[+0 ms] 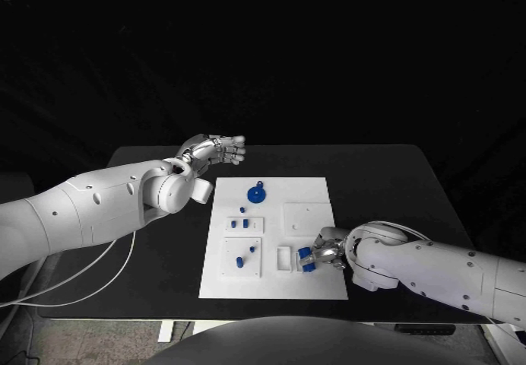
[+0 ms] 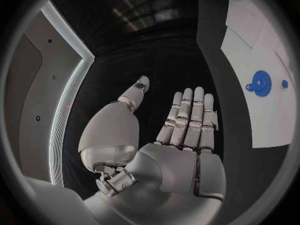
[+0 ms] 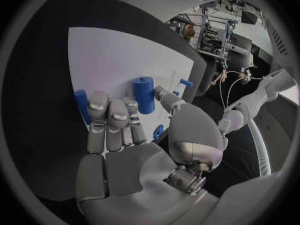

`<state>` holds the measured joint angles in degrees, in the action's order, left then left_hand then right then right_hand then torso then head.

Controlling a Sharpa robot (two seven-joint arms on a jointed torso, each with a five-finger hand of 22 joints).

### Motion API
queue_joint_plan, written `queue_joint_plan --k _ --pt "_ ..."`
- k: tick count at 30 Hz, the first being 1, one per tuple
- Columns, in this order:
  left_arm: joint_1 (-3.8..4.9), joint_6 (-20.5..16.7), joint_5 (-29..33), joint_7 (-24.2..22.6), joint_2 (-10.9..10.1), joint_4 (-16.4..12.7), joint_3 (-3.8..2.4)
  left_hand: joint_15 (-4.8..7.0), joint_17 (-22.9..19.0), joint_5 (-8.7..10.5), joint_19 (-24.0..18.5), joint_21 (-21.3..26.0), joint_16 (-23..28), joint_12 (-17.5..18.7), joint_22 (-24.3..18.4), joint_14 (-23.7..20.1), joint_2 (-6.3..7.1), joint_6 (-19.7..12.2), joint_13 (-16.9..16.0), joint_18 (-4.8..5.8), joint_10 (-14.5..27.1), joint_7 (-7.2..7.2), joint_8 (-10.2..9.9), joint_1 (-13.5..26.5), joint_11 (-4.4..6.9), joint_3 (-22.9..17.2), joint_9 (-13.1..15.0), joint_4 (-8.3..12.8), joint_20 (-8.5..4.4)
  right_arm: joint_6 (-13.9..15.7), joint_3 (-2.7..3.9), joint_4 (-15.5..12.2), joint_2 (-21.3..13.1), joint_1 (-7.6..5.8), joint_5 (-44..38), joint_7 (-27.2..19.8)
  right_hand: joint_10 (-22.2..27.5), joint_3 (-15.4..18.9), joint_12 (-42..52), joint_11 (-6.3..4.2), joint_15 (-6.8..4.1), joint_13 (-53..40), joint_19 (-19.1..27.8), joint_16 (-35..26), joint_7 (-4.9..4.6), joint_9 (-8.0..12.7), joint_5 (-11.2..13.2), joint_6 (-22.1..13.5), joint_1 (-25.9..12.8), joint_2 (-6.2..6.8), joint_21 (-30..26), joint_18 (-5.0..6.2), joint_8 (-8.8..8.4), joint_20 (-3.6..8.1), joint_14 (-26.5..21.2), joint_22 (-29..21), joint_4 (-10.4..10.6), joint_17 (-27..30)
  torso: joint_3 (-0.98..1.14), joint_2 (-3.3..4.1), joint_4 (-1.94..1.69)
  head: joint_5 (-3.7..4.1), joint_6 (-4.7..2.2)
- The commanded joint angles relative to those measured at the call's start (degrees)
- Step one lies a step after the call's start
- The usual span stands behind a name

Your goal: Assemble the parts on the task board

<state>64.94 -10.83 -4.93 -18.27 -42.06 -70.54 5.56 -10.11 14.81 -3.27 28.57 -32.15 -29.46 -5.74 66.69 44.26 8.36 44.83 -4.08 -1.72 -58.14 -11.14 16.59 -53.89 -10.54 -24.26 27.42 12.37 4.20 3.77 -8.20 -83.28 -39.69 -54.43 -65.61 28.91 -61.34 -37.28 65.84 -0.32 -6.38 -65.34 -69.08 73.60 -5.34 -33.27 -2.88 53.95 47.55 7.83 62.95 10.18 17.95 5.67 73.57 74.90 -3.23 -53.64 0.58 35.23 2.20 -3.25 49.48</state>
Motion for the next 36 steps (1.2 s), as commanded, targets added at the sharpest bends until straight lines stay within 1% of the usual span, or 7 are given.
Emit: queue_joint_plan --k 1,8,12,15,22,28,36 --pt "0.03 0.6 -0.3 -0.3 0.0 -0.1 -0.03 -0.17 0.1 0.21 -0.1 0.3 0.3 -0.1 0.1 -0.2 -0.65 -0.5 0.0 -1.04 0.4 0.05 -0.1 0.1 -0.07 0.2 -0.1 0.2 0.28 0.6 -0.05 -0.4 -0.4 0.11 4.5 -0.3 -0.3 -0.7 0.0 -0.20 -0.33 0.0 0.4 -0.3 -0.54 -0.2 0.1 1.2 -0.3 -0.99 0.4 4.82 0.27 -0.29 0.0 1.1 0.2 -0.1 0.01 0.03 0.03 0.04 0.12" --pt "0.03 0.6 -0.3 -0.3 0.1 0.0 -0.03 -0.17 0.1 0.20 -0.1 0.3 0.3 -0.1 0.1 -0.1 -0.70 -0.5 0.0 -1.04 0.4 0.06 -0.1 0.2 -0.07 0.3 0.0 0.2 0.29 3.1 0.02 -3.3 -1.6 -0.04 7.8 -0.4 -0.7 -1.0 -0.3 -0.42 -0.52 0.0 0.4 -0.5 -0.31 -0.4 0.1 2.1 -1.8 -1.30 0.7 4.82 0.44 -0.62 0.1 1.1 0.1 -0.3 0.02 -0.01 0.02 -0.27 0.04" --pt "0.03 0.4 -0.3 0.0 0.1 0.0 -0.02 -0.17 0.1 0.15 0.0 0.3 0.3 -0.1 0.1 -0.1 -0.84 -0.5 0.0 -1.05 0.4 0.07 0.0 0.1 -0.07 0.2 0.0 0.2 0.28 5.2 0.26 -4.6 -1.9 -0.72 9.6 -0.6 -1.0 0.3 -0.4 -0.51 -0.61 0.0 0.4 -0.6 -0.19 -0.5 0.1 2.5 -4.1 -1.70 0.9 4.82 0.49 -0.83 0.1 1.1 0.8 -0.4 -0.03 0.01 -0.02 -0.29 0.00" --pt "0.03 0.5 -0.3 0.0 0.1 0.0 -0.02 -0.17 0.3 -0.05 0.0 0.4 0.4 -0.2 0.2 -0.1 -1.40 -0.5 0.0 -1.07 0.4 0.07 0.0 -0.2 -0.07 0.0 0.0 0.3 0.28 6.4 0.32 -5.1 -1.9 -1.23 10.0 -0.9 -1.1 0.8 -0.5 -0.63 -0.72 0.0 0.4 -0.6 -0.10 -0.6 0.1 2.6 -4.5 -1.91 1.0 4.82 0.47 -0.80 0.1 1.1 0.3 -0.4 -0.02 0.01 0.01 -0.33 -0.13" --pt "0.03 0.5 -0.3 0.0 0.3 0.1 -0.01 -0.17 0.3 -0.07 0.0 0.4 0.4 -0.2 0.2 -0.1 -1.41 -0.5 0.0 -1.07 0.5 0.07 0.1 -0.3 -0.07 0.0 -0.1 0.3 0.29 7.4 0.34 -4.3 0.5 -2.01 12.1 -1.4 -1.3 1.3 -0.6 -0.74 -0.83 -0.1 0.5 -0.7 0.00 -0.7 0.1 2.8 -4.8 -1.84 1.1 4.82 0.42 -0.71 0.1 1.1 -0.3 -0.5 0.00 0.08 -0.07 -0.78 -0.15" --pt "0.03 0.6 -0.3 0.2 0.5 0.1 0.00 -0.20 0.4 -0.06 0.0 0.4 0.5 -0.2 0.3 -0.1 -1.53 -0.8 0.0 -1.05 0.5 -0.03 0.0 0.1 -0.10 0.1 -0.1 0.2 0.32 5.3 0.34 -2.7 2.6 -2.20 12.9 -1.1 -1.3 1.3 -0.7 -0.75 -0.86 -0.1 0.6 -0.7 0.01 -0.7 0.1 2.8 -4.9 -1.84 1.1 4.82 0.33 -0.66 0.1 1.1 -0.6 -0.6 -0.02 0.11 -0.01 -0.96 -0.22" --pt "0.03 0.5 -0.3 0.3 0.5 0.1 0.00 -0.20 0.5 -0.06 0.0 0.5 0.6 -0.1 0.4 -0.1 -1.51 -1.0 0.0 -1.06 0.6 -0.10 -0.1 0.1 -0.13 0.2 -0.2 0.2 0.32 4.2 0.21 -0.4 4.0 -2.19 7.7 -1.4 -1.3 1.6 -0.9 -0.73 -0.84 -0.1 0.7 -0.8 -0.01 -0.7 0.1 2.7 -5.3 -1.63 1.0 4.82 0.19 -0.64 0.1 1.0 -0.7 -0.6 -0.03 0.13 -0.04 -1.14 -0.11"
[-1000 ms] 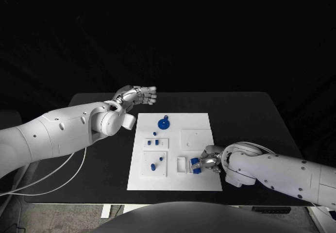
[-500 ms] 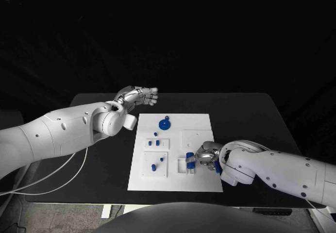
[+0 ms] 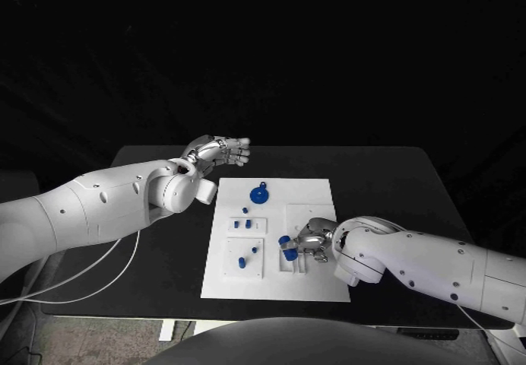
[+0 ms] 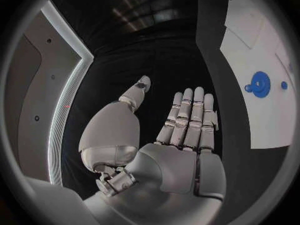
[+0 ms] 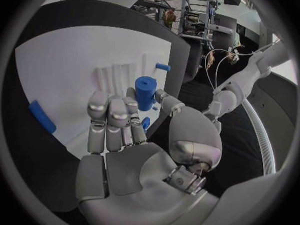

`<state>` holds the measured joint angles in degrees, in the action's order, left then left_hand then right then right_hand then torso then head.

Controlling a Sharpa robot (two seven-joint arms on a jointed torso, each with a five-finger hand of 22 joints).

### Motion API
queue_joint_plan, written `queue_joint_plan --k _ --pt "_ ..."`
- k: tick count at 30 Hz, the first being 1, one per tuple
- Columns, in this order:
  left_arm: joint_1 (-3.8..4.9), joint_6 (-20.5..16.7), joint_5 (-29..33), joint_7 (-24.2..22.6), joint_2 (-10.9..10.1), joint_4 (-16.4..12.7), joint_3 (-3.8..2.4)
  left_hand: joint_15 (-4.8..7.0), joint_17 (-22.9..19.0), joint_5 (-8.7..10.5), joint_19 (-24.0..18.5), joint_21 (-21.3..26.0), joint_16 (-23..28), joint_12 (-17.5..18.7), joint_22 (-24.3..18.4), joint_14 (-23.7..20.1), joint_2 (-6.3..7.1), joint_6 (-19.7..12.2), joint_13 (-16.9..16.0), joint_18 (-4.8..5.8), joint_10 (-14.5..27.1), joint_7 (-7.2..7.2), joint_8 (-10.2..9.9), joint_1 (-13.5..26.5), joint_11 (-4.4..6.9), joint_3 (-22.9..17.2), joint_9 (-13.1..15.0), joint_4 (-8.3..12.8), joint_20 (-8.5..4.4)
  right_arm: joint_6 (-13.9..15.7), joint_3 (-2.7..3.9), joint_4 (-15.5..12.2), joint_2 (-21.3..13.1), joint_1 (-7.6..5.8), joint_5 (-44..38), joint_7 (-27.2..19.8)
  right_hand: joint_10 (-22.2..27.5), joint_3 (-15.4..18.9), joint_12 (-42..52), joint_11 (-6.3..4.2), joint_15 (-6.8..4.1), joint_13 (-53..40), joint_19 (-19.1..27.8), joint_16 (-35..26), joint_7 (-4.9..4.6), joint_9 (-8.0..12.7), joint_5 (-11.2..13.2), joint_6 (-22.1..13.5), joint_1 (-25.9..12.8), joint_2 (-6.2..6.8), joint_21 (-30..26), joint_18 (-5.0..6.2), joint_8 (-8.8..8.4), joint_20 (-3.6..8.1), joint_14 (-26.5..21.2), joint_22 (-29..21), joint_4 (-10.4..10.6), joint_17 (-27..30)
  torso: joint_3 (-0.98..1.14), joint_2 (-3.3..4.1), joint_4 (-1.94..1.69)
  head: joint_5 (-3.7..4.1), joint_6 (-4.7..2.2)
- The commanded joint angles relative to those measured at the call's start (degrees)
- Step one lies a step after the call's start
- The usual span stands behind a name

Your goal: Assemble the parts on the task board

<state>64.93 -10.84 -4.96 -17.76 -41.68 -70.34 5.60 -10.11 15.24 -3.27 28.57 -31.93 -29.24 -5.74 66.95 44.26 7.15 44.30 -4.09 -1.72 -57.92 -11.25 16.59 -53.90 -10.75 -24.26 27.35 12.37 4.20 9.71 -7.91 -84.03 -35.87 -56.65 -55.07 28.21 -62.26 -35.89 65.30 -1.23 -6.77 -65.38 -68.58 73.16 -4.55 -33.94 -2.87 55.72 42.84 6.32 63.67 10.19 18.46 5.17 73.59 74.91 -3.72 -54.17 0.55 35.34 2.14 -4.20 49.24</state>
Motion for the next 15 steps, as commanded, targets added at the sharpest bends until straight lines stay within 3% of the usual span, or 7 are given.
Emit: queue_joint_plan --k 1,15 --pt "0.03 0.5 -0.3 -0.1 0.1 0.0 -0.04 -0.20 0.1 -0.06 0.0 0.3 0.4 -0.1 0.1 -0.1 -0.31 -0.5 0.0 -1.06 0.4 -0.01 -0.1 0.1 0.08 0.2 -0.1 0.2 0.31 -1.8 -0.15 0.4 0.2 0.02 -2.8 -0.7 -0.3 0.2 -0.3 0.18 -0.46 -0.1 0.2 -0.4 -0.80 0.0 0.1 0.9 -0.6 -0.10 0.3 4.81 -0.33 -0.14 0.1 1.0 -0.2 -0.1 -0.01 0.03 0.02 -0.20 0.14" --pt "0.05 0.5 -0.3 -0.1 -0.1 -0.2 -0.04 -0.20 0.1 -0.06 0.0 0.3 0.5 -0.1 0.1 -0.1 -0.26 -0.6 0.0 -1.08 0.5 -0.05 -0.1 0.1 0.06 0.2 -0.1 0.2 0.31 -3.8 -1.18 2.0 1.2 0.30 -3.7 0.0 -0.3 0.2 -0.4 0.19 -0.46 -0.1 0.2 -0.4 -0.80 0.0 0.1 0.9 -0.6 -0.05 0.3 4.81 -0.37 -0.12 0.1 1.0 -0.3 -0.1 0.09 0.04 0.09 -0.27 0.41"
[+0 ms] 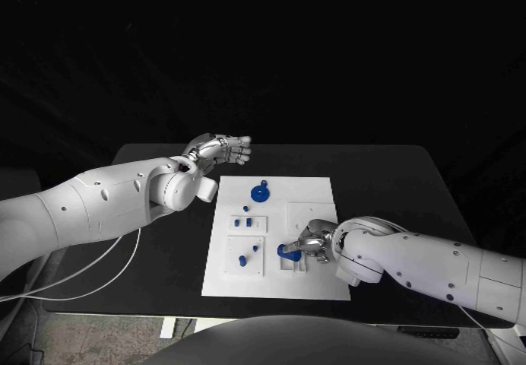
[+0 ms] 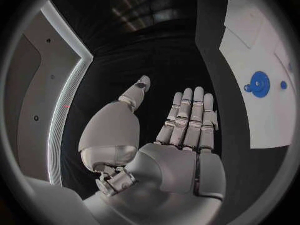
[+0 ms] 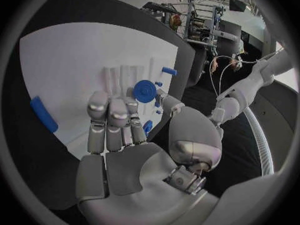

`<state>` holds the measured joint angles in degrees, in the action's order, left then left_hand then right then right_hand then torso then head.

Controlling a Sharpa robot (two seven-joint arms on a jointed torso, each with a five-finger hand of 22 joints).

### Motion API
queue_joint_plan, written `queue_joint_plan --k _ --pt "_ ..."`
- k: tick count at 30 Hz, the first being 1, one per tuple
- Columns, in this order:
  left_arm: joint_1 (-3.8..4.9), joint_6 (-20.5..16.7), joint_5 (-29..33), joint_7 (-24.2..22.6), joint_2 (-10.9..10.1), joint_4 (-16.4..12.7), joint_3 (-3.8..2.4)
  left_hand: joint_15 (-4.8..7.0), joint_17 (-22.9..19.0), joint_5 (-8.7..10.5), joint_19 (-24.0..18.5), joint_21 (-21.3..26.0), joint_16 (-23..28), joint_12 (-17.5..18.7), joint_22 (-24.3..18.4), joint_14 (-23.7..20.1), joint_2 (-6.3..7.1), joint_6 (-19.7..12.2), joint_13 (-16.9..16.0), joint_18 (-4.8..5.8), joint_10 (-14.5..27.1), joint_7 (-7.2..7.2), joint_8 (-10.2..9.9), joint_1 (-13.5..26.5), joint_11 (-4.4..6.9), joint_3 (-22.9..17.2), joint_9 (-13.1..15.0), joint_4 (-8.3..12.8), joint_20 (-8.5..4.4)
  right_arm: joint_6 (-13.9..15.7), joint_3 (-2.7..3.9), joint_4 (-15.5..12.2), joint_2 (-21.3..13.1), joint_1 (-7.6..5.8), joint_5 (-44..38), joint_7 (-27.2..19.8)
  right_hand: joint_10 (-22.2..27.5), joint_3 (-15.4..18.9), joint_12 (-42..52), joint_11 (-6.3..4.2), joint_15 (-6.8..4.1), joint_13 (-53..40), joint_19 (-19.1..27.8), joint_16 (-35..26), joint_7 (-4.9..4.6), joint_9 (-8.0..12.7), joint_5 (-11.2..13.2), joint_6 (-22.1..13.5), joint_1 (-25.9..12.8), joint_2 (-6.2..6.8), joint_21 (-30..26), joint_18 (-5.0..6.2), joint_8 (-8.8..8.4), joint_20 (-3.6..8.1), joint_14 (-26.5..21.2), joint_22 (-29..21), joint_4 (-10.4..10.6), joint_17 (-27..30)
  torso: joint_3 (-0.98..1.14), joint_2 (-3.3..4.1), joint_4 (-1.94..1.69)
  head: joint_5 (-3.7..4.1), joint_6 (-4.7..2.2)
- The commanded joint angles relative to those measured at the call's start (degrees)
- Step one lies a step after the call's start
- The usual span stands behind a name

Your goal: Assemble the parts on the task board

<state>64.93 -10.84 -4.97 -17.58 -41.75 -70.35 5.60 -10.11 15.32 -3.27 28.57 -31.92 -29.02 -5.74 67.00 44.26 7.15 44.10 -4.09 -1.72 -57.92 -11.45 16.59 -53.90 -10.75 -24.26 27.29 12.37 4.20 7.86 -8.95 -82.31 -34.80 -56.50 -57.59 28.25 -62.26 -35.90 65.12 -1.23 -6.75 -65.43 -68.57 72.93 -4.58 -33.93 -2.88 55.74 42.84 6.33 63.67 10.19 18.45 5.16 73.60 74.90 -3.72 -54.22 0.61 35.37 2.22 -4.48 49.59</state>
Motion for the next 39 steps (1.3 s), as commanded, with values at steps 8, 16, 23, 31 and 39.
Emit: queue_joint_plan --k 8,16,23,31,39 --pt "0.04 0.6 -0.2 -0.2 0.0 -0.1 -0.04 -0.20 0.1 -0.05 0.0 0.3 0.3 -0.1 0.1 -0.1 -0.23 -0.4 0.0 -1.08 0.5 0.15 -0.1 0.1 0.06 0.1 -0.1 0.2 0.31 -1.6 -0.29 0.6 0.2 0.53 -2.7 0.2 -0.3 0.1 -0.2 0.18 -0.47 -0.1 0.2 -0.2 -0.77 0.0 0.1 0.9 -0.6 -0.07 0.3 4.81 -0.40 -0.09 0.1 1.0 -0.4 -0.1 0.06 -0.01 0.00 -0.10 0.21" --pt "0.04 0.6 -0.2 -0.2 -0.1 -0.1 -0.04 -0.20 0.1 -0.05 0.0 0.3 0.3 -0.1 0.1 -0.1 -0.22 -0.5 0.0 -1.09 0.5 0.14 -0.1 0.0 0.06 0.1 -0.1 0.3 0.31 -2.2 -0.32 0.1 0.2 0.69 -5.9 0.3 -0.3 0.1 -0.3 0.18 -0.48 -0.1 0.2 -0.2 -0.77 0.0 0.1 0.9 -0.6 -0.01 0.3 4.81 -0.42 -0.08 0.1 1.0 -0.5 -0.1 0.00 0.02 0.04 -0.06 0.20" --pt "0.04 0.5 -0.2 -0.2 -0.2 -0.1 -0.04 -0.20 0.2 -0.04 0.0 0.4 0.3 -0.2 0.2 -0.1 -0.21 -0.5 0.0 -1.09 0.5 0.14 -0.1 0.0 0.06 0.1 -0.1 0.3 0.31 -3.6 -0.35 -0.2 0.4 0.83 -8.5 0.3 -0.2 0.7 -0.5 0.26 -0.41 -0.1 0.3 -0.4 -0.85 0.0 0.1 0.8 -1.5 1.06 0.2 4.81 -0.64 -0.10 0.0 1.0 -0.6 -0.1 0.00 0.00 -0.01 -0.09 0.26" --pt "0.04 0.7 -0.2 0.1 -0.1 -0.1 -0.04 -0.20 0.2 -0.03 0.0 0.4 0.4 -0.2 0.2 -0.1 -0.20 -0.5 0.0 -1.08 0.5 0.13 0.0 0.0 0.05 0.1 -0.1 0.3 0.32 -5.6 -0.35 -0.3 0.7 0.84 -8.7 0.2 -0.1 4.8 -1.2 0.29 -0.34 0.0 0.9 -0.9 -0.86 0.2 0.1 0.8 -6.7 2.16 0.0 4.81 -1.10 -0.31 -0.1 0.9 0.9 -0.2 0.00 -0.03 0.02 -0.05 0.29" --pt "0.04 0.7 -0.2 0.1 -0.2 0.0 -0.04 -0.23 0.2 -0.02 0.0 0.4 0.4 -0.2 0.2 -0.1 -0.20 -0.5 0.0 -1.07 0.5 0.12 0.0 0.1 0.03 0.2 -0.1 0.2 0.34 -6.0 -0.35 -0.9 0.4 0.98 -8.8 -0.2 -0.2 11.5 -1.8 -0.05 -0.65 -0.2 1.9 -1.3 -0.58 0.7 0.0 1.2 -9.4 -0.30 -0.2 4.81 -1.73 0.45 -0.2 0.9 -3.5 -0.6 0.03 -0.01 0.01 -0.11 0.25"
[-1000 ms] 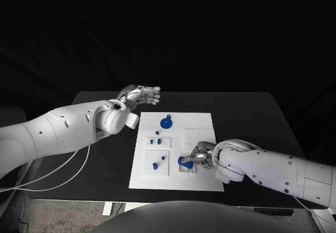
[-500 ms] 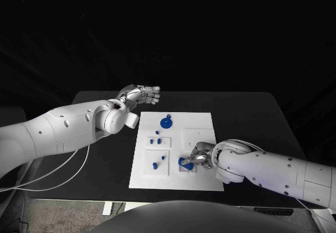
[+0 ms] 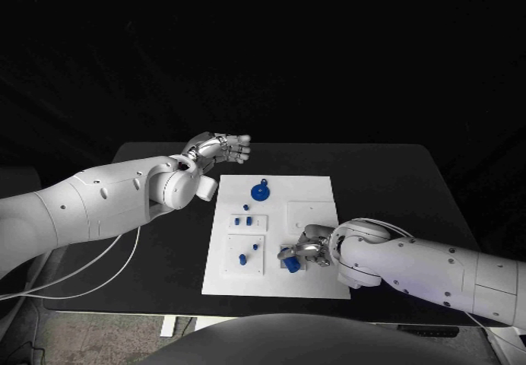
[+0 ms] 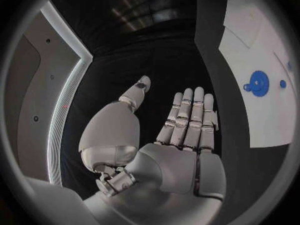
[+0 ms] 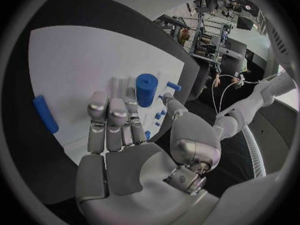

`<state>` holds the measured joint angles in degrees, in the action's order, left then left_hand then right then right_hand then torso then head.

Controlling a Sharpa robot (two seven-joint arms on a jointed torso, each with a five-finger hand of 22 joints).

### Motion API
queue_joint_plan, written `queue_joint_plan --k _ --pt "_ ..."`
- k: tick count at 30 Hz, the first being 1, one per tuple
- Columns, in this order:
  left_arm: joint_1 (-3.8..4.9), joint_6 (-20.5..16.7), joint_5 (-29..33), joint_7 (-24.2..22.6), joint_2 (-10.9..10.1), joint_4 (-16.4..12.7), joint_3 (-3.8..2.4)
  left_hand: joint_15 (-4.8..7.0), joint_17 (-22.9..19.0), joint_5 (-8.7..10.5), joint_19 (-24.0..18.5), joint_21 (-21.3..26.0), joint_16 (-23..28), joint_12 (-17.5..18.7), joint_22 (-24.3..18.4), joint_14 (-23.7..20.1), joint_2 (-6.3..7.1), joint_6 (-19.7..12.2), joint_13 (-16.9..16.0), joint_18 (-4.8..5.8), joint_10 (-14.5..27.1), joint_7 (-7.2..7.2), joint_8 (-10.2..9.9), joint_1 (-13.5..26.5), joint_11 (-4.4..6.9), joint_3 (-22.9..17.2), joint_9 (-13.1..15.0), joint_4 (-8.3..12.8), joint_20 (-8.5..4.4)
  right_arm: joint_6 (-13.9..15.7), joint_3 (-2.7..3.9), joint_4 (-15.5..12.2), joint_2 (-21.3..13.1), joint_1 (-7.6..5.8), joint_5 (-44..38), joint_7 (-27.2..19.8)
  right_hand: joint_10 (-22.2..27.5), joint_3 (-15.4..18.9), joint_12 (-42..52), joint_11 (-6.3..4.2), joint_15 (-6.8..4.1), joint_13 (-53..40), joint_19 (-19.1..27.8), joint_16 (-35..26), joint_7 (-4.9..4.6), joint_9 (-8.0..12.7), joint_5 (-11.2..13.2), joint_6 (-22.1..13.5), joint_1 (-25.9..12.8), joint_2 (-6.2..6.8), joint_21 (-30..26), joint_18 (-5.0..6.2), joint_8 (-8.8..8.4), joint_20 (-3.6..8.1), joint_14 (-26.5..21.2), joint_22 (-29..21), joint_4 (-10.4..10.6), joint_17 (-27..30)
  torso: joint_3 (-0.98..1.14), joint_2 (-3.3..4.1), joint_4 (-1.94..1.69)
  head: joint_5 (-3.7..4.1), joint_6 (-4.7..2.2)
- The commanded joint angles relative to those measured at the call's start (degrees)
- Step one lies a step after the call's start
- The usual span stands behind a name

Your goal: Assemble the parts on the task board

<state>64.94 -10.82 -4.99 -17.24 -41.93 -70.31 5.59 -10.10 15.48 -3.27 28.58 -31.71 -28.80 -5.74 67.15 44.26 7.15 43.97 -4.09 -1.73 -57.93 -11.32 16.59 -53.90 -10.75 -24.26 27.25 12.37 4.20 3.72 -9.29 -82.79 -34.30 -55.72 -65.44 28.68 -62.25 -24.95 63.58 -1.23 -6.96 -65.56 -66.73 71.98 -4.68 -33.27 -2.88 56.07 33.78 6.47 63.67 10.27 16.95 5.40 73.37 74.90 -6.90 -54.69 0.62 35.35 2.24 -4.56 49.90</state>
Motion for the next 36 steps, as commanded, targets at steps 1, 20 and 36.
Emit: queue_joint_plan --k 1,20,36 --pt "0.04 0.8 -0.2 -0.2 0.0 0.0 -0.03 -0.23 0.1 -0.03 0.0 0.2 0.2 -0.2 0.1 -0.1 -0.20 -0.4 0.0 -1.07 0.5 -0.02 0.0 0.2 0.03 0.2 -0.1 0.2 0.34 -2.3 -0.01 -0.7 -0.3 0.40 -1.2 -0.7 -0.3 0.9 -0.2 -0.06 -0.49 -0.1 0.1 -0.3 -0.45 0.1 0.0 1.0 -0.2 -0.89 -0.2 4.73 -0.27 0.29 0.0 0.9 -0.9 -0.1 0.03 0.02 0.04 0.02 -0.09" --pt "0.04 1.2 -0.2 0.0 0.0 0.1 -0.03 -0.23 0.2 -0.09 0.0 0.3 0.3 -0.2 0.1 -0.1 -0.29 -0.4 0.0 -1.07 0.5 0.00 0.1 0.3 0.05 0.2 -0.1 0.0 0.35 -3.8 0.02 -1.2 -1.1 0.62 -2.0 -1.3 -1.4 -10.0 -0.6 0.01 -0.38 -0.6 -1.3 -0.7 -0.47 0.9 0.1 2.4 4.6 -2.50 1.1 4.73 -0.71 0.07 0.7 1.0 1.0 -0.5 0.03 0.03 0.03 0.40 -0.26" --pt "0.04 1.3 -0.2 0.0 0.0 0.2 -0.03 -0.23 0.3 -0.11 0.0 0.3 0.3 -0.2 0.2 -0.1 -0.32 -0.4 0.0 -1.08 0.5 0.01 0.1 0.3 0.05 0.1 -0.1 0.0 0.35 -2.8 0.03 -1.3 -1.1 0.62 -0.7 -2.7 -1.6 -8.6 -0.7 0.03 -0.35 -1.0 -1.3 -0.8 -0.50 1.0 0.1 2.6 2.2 0.64 1.5 4.73 -0.82 -0.42 0.8 1.0 0.8 -0.8 0.01 0.04 0.02 0.39 -0.24"
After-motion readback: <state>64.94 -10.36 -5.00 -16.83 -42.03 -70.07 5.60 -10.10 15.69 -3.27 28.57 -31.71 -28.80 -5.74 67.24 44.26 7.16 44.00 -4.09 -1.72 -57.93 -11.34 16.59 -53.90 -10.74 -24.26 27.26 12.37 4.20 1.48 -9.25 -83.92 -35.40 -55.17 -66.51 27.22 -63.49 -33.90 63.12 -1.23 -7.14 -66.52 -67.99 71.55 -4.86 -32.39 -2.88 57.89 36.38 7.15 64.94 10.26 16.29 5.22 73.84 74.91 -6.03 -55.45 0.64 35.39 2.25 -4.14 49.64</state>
